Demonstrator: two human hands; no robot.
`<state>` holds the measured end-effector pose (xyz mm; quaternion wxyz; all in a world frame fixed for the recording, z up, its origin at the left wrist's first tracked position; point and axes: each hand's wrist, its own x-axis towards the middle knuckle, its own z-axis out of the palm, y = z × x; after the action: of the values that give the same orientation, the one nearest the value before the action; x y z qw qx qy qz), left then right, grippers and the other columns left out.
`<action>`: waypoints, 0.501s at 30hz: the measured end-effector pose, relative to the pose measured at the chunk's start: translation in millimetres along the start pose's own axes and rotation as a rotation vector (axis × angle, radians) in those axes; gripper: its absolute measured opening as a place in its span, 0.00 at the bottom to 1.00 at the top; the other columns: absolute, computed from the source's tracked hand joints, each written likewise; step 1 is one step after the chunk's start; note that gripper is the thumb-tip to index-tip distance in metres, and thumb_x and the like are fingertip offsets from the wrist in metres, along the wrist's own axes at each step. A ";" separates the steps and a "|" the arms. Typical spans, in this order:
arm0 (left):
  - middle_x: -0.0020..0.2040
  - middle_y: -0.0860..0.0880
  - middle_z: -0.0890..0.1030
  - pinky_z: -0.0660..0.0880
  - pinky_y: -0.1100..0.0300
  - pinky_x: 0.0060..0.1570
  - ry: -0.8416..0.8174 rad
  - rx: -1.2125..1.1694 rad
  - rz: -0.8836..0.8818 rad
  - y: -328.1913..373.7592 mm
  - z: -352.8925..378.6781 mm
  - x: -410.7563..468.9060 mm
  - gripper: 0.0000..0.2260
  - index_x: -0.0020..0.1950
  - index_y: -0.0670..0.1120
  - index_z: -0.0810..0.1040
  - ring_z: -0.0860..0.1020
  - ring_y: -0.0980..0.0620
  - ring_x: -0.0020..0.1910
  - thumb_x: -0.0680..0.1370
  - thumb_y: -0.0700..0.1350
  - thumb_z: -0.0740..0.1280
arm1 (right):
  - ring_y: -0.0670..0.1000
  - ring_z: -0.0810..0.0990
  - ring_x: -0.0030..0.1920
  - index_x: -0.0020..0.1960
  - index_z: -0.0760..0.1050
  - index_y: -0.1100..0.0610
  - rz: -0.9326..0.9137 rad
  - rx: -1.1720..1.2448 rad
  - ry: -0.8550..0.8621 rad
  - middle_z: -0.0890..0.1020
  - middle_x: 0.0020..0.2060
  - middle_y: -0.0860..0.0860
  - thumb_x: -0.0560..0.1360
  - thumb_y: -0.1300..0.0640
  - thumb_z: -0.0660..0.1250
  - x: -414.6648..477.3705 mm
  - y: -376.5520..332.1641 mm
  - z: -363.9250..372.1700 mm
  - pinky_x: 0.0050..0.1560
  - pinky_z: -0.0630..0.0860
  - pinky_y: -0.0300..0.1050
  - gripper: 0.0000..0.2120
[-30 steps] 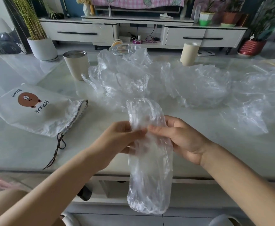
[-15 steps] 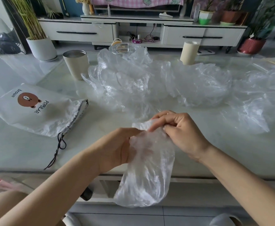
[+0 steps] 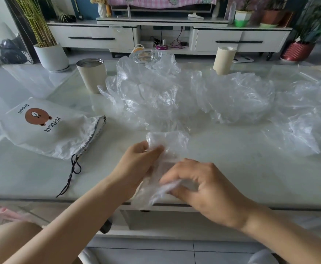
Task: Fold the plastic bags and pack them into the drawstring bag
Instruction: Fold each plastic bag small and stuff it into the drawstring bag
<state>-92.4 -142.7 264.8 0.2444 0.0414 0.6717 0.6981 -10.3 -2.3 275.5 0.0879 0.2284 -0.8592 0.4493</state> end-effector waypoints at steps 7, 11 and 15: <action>0.52 0.30 0.78 0.72 0.38 0.59 -0.095 -0.082 0.034 6.3 10.5 -6.9 0.22 0.58 0.32 0.74 0.78 0.34 0.51 0.75 0.50 0.66 | 0.41 0.75 0.28 0.41 0.78 0.64 0.555 0.327 0.172 0.79 0.31 0.51 0.75 0.64 0.67 17.0 14.3 -6.9 0.30 0.70 0.33 0.05; 0.50 0.38 0.81 0.75 0.42 0.58 -0.113 0.093 0.128 1.3 13.7 -12.3 0.30 0.59 0.33 0.72 0.81 0.43 0.48 0.68 0.55 0.72 | 0.45 0.78 0.34 0.43 0.79 0.61 0.564 0.256 0.225 0.81 0.34 0.52 0.75 0.61 0.65 20.3 16.1 -3.5 0.35 0.73 0.38 0.06; 0.49 0.35 0.81 0.74 0.40 0.57 0.094 0.093 0.225 -4.8 12.2 -11.4 0.08 0.53 0.35 0.76 0.80 0.42 0.46 0.79 0.40 0.64 | 0.46 0.80 0.39 0.46 0.79 0.59 0.493 0.215 0.214 0.83 0.37 0.52 0.75 0.59 0.67 19.0 12.0 -0.1 0.44 0.76 0.41 0.03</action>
<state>-76.4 -136.1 264.5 0.1306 0.0953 0.7051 0.6904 -32.7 -2.3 273.5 0.0417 -0.0280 -0.8220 0.5673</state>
